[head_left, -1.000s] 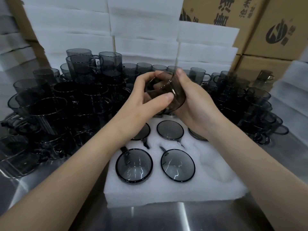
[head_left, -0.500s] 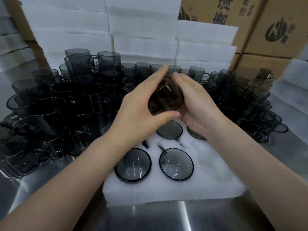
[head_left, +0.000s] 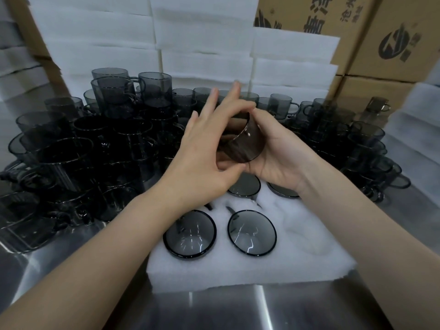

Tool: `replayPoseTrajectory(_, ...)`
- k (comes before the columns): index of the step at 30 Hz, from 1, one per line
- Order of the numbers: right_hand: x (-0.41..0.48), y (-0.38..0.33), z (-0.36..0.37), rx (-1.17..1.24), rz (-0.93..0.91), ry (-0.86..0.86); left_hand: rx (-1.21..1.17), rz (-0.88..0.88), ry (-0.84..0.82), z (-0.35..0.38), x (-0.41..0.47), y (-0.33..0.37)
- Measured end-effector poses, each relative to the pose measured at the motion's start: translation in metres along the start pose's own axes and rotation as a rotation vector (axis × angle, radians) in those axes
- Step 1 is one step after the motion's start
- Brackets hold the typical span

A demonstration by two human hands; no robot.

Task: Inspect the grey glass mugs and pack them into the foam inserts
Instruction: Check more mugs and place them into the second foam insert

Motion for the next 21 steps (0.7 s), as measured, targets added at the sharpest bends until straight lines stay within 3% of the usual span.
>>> replayPoseTrajectory(9,-0.002,-0.002,0.0,0.021,-0.023,-0.046,0.033,-0.116,0.025,0.006,0.003,-0.016)
replayPoseTrajectory(14,0.001,0.001,-0.004,0.106,0.006,0.029,0.078,0.026,-0.026,0.007,0.004,-0.007)
replayPoseTrajectory(21,0.006,0.003,-0.014,0.013,-0.011,0.12,0.213,0.23,-0.094,0.01,0.004,0.01)
Point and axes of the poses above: each hand's wrist, its own x-axis towards the middle knuckle, its own z-axis out of the palm, y = z × x, the point moved 6 cm from there along x, towards the middle knuckle, and after that the axes turned 12 degrees about x, right-handed, at the moved point
